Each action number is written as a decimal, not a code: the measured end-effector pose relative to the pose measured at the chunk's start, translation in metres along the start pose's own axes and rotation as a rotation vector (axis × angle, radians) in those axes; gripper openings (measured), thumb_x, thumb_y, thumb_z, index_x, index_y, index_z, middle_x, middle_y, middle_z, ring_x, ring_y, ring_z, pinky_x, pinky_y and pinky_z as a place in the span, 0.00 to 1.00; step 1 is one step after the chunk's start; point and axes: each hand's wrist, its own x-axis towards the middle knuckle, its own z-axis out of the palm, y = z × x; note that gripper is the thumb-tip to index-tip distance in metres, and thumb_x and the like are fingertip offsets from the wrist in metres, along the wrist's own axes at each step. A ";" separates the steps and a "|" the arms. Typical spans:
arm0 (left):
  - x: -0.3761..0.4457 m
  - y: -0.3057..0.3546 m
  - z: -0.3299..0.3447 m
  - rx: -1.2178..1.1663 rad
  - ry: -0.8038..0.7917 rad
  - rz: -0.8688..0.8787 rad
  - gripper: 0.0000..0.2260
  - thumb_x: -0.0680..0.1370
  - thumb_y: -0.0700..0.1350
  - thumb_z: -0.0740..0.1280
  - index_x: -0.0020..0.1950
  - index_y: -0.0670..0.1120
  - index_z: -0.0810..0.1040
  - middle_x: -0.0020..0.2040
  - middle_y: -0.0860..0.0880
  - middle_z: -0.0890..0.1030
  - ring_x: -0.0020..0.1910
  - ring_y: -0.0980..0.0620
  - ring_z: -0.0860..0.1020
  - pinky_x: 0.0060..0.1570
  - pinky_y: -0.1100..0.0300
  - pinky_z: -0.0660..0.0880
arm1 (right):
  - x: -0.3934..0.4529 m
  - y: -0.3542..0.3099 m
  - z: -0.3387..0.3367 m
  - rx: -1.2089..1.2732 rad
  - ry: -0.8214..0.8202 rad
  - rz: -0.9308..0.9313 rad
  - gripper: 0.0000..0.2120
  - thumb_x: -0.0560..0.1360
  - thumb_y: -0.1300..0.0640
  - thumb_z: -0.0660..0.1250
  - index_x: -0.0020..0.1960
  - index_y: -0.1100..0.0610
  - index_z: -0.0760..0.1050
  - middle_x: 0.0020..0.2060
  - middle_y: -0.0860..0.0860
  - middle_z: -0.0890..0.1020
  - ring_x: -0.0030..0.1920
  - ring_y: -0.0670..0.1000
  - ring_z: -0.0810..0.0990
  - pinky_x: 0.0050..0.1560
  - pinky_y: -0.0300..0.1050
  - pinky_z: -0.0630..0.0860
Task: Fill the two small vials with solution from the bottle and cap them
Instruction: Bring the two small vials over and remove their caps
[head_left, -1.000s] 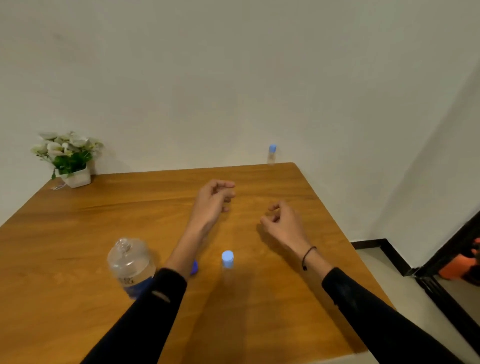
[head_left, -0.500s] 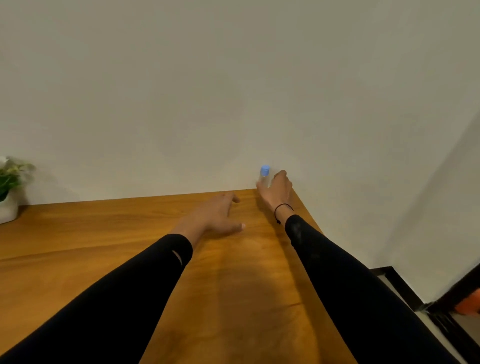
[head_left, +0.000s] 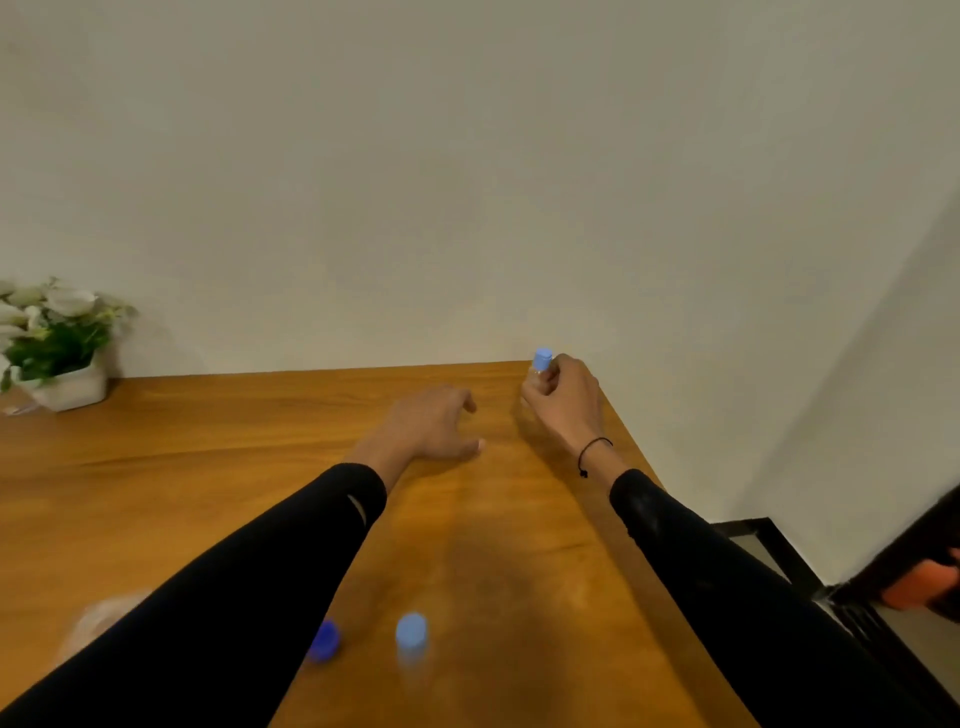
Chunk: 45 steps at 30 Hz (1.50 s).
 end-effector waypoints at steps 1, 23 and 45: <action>-0.014 0.004 -0.005 -0.093 0.076 -0.010 0.25 0.78 0.60 0.73 0.72 0.51 0.77 0.71 0.49 0.79 0.67 0.47 0.79 0.64 0.49 0.78 | -0.024 -0.005 -0.010 0.023 -0.020 -0.020 0.08 0.78 0.52 0.69 0.48 0.56 0.74 0.38 0.52 0.80 0.36 0.53 0.76 0.35 0.47 0.71; -0.344 0.050 0.043 -0.635 0.508 -0.186 0.04 0.81 0.49 0.72 0.54 0.51 0.84 0.40 0.58 0.82 0.34 0.61 0.79 0.41 0.56 0.80 | -0.333 -0.055 -0.060 -0.052 -0.221 -0.137 0.08 0.77 0.49 0.72 0.49 0.50 0.75 0.42 0.45 0.82 0.40 0.47 0.80 0.40 0.50 0.81; -0.379 0.027 0.116 -0.668 0.458 -0.135 0.11 0.78 0.45 0.74 0.60 0.52 0.82 0.50 0.57 0.85 0.42 0.58 0.82 0.41 0.58 0.81 | -0.393 -0.100 -0.040 0.278 -0.404 -0.132 0.16 0.72 0.52 0.82 0.56 0.52 0.81 0.43 0.45 0.86 0.44 0.42 0.85 0.44 0.35 0.81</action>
